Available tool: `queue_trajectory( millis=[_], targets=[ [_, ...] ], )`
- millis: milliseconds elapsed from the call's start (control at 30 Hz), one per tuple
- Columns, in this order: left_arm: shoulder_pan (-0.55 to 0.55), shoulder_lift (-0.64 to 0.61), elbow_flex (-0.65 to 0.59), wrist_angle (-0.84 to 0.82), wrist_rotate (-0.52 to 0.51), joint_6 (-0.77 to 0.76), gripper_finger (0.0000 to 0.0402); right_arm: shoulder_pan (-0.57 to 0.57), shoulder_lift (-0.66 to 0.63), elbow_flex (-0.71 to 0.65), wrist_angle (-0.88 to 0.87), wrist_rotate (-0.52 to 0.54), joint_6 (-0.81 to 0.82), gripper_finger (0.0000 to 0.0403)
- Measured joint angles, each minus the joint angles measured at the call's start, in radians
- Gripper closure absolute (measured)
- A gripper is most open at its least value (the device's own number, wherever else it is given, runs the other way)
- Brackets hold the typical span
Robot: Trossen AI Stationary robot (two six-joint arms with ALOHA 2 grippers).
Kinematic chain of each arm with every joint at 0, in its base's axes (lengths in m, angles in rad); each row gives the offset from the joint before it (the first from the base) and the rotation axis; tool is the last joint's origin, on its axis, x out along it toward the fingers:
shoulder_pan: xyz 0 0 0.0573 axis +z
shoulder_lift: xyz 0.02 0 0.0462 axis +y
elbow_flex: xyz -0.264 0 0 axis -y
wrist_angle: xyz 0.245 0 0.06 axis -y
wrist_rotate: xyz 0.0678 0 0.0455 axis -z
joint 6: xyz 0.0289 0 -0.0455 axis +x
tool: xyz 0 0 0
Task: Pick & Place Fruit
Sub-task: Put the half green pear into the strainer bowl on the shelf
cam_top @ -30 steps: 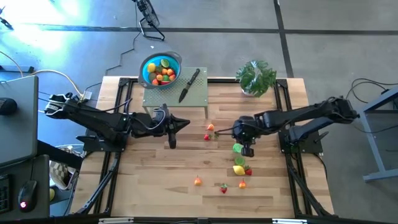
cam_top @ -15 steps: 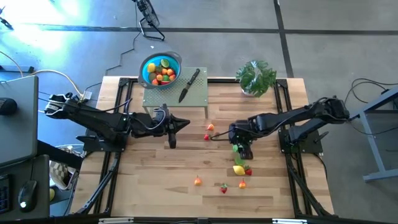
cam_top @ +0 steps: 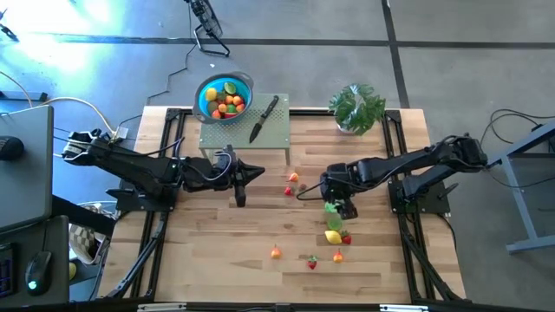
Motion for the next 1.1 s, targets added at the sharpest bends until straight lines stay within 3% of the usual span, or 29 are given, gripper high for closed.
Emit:
queue_trajectory(
  millis=[933, 1100],
  targets=[
    [0.0, 0.0, 0.0, -0.026, 0.0, -0.023, 0.0401, 0.007, 0.0, -0.161, 0.228, -0.059, -0.116, 0.0088],
    [0.0, 0.0, 0.0, -0.026, 0.0, -0.023, 0.0401, 0.007, 0.068, -0.161, 0.246, -0.102, -0.116, 0.0088]
  ],
)
